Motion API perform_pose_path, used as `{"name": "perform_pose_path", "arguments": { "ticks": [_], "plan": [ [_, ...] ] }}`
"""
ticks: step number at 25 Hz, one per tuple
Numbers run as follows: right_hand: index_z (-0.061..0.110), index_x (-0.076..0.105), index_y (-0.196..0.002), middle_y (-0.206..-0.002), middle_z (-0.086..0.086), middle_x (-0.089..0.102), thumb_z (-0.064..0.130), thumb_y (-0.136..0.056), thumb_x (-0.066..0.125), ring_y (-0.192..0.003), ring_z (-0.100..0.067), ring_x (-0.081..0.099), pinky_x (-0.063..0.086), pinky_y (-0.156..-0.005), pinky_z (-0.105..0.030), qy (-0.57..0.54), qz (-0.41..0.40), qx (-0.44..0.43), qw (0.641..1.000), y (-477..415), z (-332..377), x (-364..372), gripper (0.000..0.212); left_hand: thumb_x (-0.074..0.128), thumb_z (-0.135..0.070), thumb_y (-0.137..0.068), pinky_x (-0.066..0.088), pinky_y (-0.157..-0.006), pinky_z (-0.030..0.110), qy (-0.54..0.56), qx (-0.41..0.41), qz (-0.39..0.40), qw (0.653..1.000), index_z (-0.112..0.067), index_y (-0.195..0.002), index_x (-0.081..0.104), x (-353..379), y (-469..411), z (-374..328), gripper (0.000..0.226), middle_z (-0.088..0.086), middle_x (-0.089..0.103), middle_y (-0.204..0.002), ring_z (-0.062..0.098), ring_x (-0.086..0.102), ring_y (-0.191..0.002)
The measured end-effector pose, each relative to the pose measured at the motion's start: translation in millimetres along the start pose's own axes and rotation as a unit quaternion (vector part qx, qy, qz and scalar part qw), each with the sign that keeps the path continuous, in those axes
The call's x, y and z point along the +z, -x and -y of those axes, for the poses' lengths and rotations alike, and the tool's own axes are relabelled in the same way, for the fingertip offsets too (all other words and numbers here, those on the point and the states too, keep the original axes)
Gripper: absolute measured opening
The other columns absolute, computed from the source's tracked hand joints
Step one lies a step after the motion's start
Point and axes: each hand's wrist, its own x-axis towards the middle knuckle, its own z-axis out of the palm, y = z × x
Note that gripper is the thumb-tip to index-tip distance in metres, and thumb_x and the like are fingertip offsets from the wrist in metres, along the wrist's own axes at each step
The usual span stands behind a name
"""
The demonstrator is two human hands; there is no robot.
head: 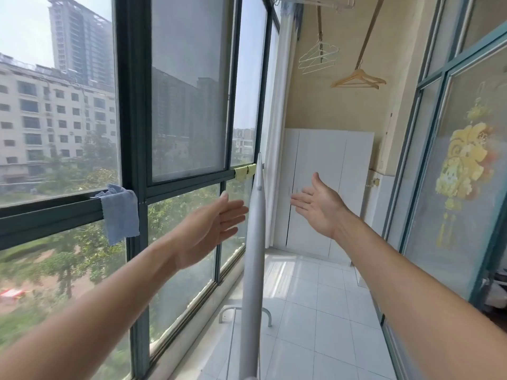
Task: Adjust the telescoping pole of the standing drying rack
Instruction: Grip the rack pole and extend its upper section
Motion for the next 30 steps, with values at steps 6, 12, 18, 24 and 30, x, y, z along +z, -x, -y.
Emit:
{"name": "perform_pose_path", "arguments": {
  "ticks": [6, 12, 18, 24, 30],
  "plan": [
    [-0.009, 0.013, -0.149, -0.128, -0.027, 0.053, 0.042, -0.098, 0.038, -0.113, -0.033, 0.057, 0.048, -0.098, -0.037, -0.089, 0.068, 0.015, 0.994, 2.1, 0.6, 47.0, 0.076, 0.055, -0.041, -0.084, 0.038, -0.105, 0.036, 0.11, -0.001, 0.171, 0.979, -0.008, -0.123, 0.057, 33.8, 70.2, 2.8, 0.052, 0.015, 0.059, -0.131, 0.027, 0.051, -0.125],
    [-0.013, 0.037, -0.134, -0.143, -0.036, 0.037, 0.001, -0.092, 0.056, -0.129, -0.041, 0.047, 0.044, -0.105, -0.042, -0.175, 0.073, -0.006, 0.982, 2.1, -1.3, 83.7, 0.049, 0.066, 0.004, -0.077, 0.049, -0.093, 0.041, 0.081, 0.053, 0.206, 0.974, -0.011, -0.121, 0.053, 51.7, 87.6, -1.4, 0.049, 0.018, 0.066, -0.11, 0.033, 0.066, -0.096],
    [-0.017, 0.042, -0.123, -0.132, -0.038, 0.044, -0.015, -0.087, 0.051, -0.125, -0.044, 0.051, 0.035, -0.111, -0.048, -0.18, 0.009, -0.049, 0.983, -17.0, -3.4, 90.3, 0.037, 0.061, 0.011, -0.076, 0.045, -0.094, 0.047, 0.1, 0.063, 0.188, 0.975, -0.009, -0.109, 0.053, 50.8, 71.3, 4.3, 0.039, 0.01, 0.063, -0.084, 0.021, 0.064, -0.071],
    [0.004, 0.047, -0.081, -0.094, -0.018, 0.046, -0.017, -0.086, 0.049, -0.109, -0.039, 0.058, 0.033, -0.111, -0.051, -0.165, 0.006, -0.082, 0.983, -49.1, 1.3, 96.9, 0.022, 0.058, 0.004, -0.08, 0.046, -0.07, 0.026, 0.136, 0.097, 0.105, 0.98, -0.011, -0.118, 0.055, 45.6, 44.8, 12.9, 0.041, 0.007, 0.063, -0.093, 0.017, 0.057, -0.069],
    [-0.002, 0.024, -0.148, -0.141, -0.022, 0.035, -0.016, -0.087, 0.048, -0.12, -0.034, 0.052, 0.042, -0.094, -0.03, -0.165, -0.01, -0.093, 0.982, -87.1, -6.7, 108.4, 0.067, 0.062, -0.022, -0.08, 0.024, -0.051, 0.028, 0.131, 0.175, -0.101, 0.971, -0.016, -0.081, 0.068, 41.2, 19.4, 29.1, 0.009, 0.015, 0.047, -0.075, 0.012, 0.034, -0.046]
  ]
}}
